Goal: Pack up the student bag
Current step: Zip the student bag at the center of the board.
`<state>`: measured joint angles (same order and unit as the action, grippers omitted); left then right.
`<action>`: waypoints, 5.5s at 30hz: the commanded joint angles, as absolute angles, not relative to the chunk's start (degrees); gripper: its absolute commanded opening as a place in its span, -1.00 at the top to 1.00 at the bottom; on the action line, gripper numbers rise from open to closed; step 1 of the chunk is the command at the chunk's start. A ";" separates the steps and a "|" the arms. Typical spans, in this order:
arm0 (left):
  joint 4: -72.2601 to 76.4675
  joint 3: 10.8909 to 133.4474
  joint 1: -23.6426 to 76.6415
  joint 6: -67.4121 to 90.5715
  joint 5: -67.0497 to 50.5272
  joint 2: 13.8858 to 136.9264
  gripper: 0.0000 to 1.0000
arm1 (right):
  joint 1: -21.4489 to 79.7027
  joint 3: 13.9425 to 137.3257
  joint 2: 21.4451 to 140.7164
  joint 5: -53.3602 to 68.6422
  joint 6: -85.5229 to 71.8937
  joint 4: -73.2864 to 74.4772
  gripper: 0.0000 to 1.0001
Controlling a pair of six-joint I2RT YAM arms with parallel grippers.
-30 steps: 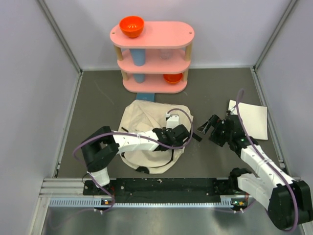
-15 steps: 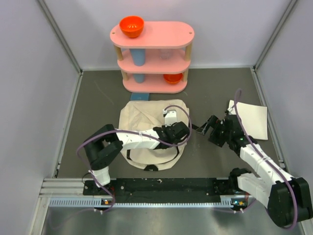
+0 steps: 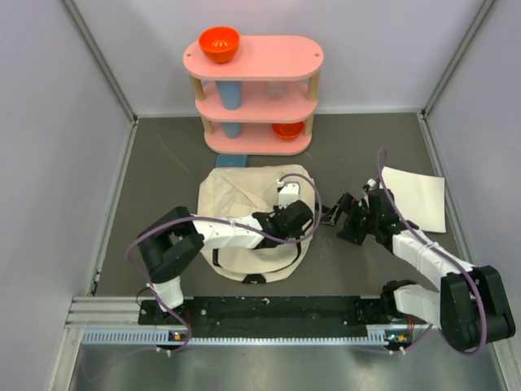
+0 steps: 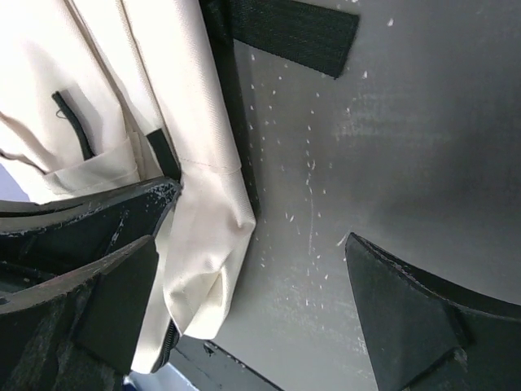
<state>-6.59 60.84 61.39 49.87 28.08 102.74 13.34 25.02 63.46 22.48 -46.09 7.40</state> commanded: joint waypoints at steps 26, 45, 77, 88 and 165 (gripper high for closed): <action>12.58 52.20 60.82 33.57 7.09 92.29 0.46 | 13.36 35.51 81.57 25.84 -50.10 -5.71 -0.90; -8.70 61.17 60.21 1.78 0.63 91.49 -0.68 | 13.45 30.94 78.31 27.16 -47.02 -4.04 -0.90; -24.35 73.21 49.66 -9.58 -19.52 102.83 -0.23 | 13.36 28.13 76.47 27.33 -47.46 -4.39 -0.90; -23.82 74.00 50.98 -8.26 -12.05 106.78 -0.16 | 13.45 28.12 76.03 27.51 -47.37 -3.96 -0.90; -27.25 66.89 58.62 1.39 -22.24 89.48 1.00 | 21.01 43.07 92.90 12.30 -54.49 -13.70 1.00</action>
